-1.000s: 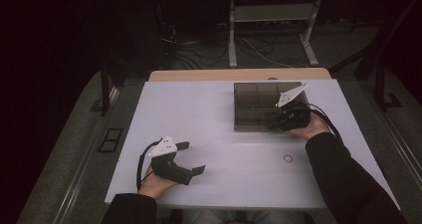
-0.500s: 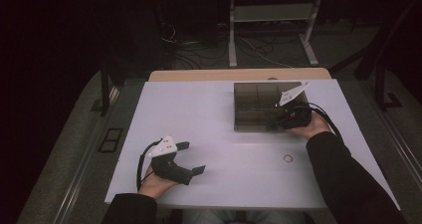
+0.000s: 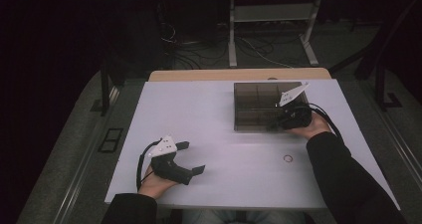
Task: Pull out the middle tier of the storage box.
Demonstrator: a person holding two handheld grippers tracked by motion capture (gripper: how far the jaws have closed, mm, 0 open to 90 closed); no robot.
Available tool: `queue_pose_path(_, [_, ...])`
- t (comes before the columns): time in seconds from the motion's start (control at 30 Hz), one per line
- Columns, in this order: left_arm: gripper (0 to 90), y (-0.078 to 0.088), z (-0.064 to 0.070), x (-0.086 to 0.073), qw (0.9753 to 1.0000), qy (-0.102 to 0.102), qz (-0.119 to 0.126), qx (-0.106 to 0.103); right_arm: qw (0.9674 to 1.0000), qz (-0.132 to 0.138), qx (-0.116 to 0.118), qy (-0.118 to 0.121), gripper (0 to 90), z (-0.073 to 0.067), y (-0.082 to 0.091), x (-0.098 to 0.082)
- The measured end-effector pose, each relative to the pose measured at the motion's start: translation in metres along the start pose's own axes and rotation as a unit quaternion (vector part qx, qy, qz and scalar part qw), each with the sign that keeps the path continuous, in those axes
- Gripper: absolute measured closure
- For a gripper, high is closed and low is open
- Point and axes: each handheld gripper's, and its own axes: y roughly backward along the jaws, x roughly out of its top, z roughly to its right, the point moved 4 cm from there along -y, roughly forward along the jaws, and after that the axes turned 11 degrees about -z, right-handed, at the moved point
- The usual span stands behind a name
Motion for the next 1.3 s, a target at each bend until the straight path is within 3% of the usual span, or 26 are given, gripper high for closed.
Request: queue_pose_path(1.3, [0.0, 0.0, 0.0, 0.0, 1.0, 0.001, -0.001, 0.001, 0.9996, -0.007, 0.025, 0.006, 80.7, -0.011, 0.0, -0.007])
